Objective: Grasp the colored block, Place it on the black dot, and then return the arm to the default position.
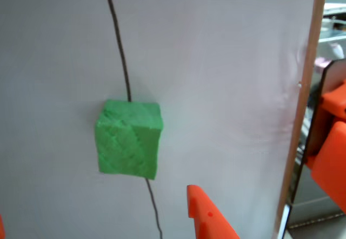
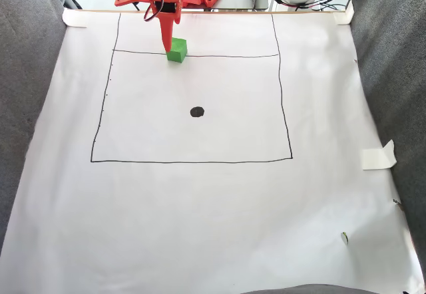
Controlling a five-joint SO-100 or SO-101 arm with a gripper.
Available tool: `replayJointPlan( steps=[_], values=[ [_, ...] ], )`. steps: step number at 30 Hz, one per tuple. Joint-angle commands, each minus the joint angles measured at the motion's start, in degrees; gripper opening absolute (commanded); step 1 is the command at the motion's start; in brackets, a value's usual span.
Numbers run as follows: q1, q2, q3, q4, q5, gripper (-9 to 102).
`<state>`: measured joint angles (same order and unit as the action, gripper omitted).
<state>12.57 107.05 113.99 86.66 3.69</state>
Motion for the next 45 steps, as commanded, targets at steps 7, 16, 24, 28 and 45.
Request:
replayJointPlan(
  steps=[7,16,24,28,45],
  values=[
    [1.5,-0.9,6.2,-7.1,-2.6,44],
    [1.4,-2.7,10.2,-11.0,-3.5,45],
    [1.8,-3.0,11.4,-12.4,-4.8,45],
    [1.5,-3.1,11.5,-12.1,-5.2,44],
    [1.7,-1.8,14.1,-16.2,-5.8,40]
  ],
)
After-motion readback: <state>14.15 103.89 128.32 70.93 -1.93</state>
